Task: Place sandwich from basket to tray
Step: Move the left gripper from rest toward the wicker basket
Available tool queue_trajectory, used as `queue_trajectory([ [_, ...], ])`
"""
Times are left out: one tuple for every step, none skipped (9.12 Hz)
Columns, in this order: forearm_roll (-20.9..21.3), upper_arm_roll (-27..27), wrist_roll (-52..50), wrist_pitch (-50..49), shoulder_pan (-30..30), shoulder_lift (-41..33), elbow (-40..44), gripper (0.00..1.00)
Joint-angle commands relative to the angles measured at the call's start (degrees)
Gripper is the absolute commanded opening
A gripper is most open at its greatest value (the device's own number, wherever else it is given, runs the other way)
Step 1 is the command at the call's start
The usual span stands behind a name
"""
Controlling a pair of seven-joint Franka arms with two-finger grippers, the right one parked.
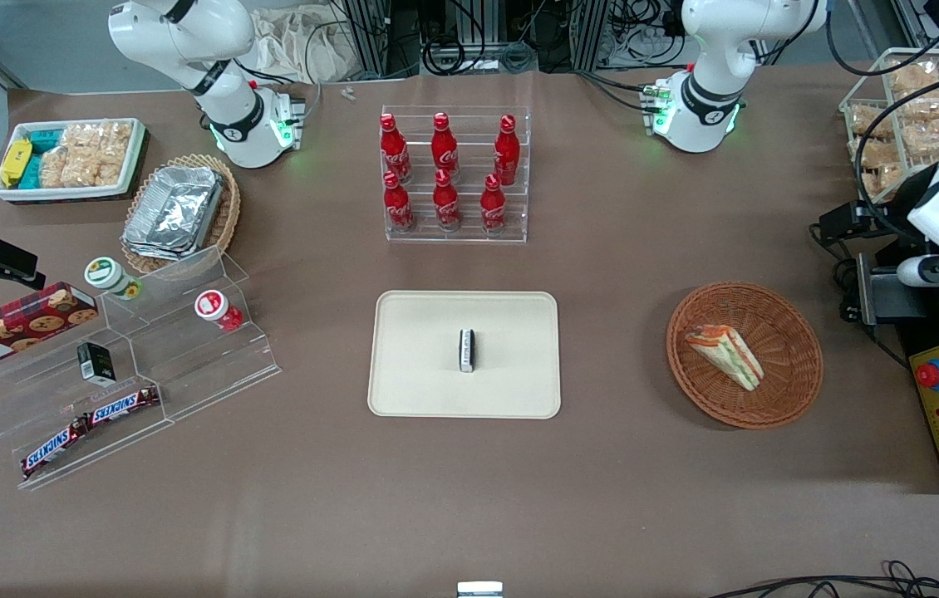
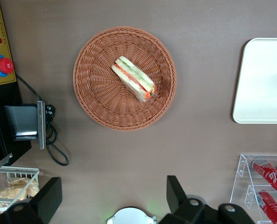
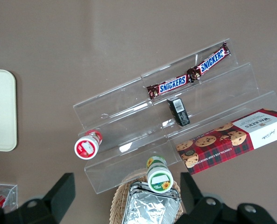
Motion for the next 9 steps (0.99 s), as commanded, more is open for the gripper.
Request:
queue_trajectory([
  [-0.74, 0.75, 0.05, -0.57, -0.73, 0.83, 1.70, 1.00],
  [-0.74, 0.66, -0.12, -0.66, -0.82, 0.91, 1.79, 1.00],
  [-0.83, 0.66, 0.05, -0.66, -0.82, 1.35, 2.40, 1.00],
  [-0.74, 0.66, -0.12, -1.09, -0.91, 2.40, 4.93, 1.00],
  [-0.56, 0.75, 0.57, -1.10, -0.73, 3.10, 5.30, 1.00],
  [-0.30, 0.75, -0.12, -1.18, -0.73, 3.63, 5.22, 1.00],
  [0.05, 0.75, 0.57, -1.36, -0.91, 3.72, 4.78, 1.00],
  [0.84, 0.66, 0.84, -1.45, -1.08, 3.64, 3.21, 1.00],
  [1.89, 0.40, 0.84, -1.45, -1.52, 4.16, 2.85, 1.00],
])
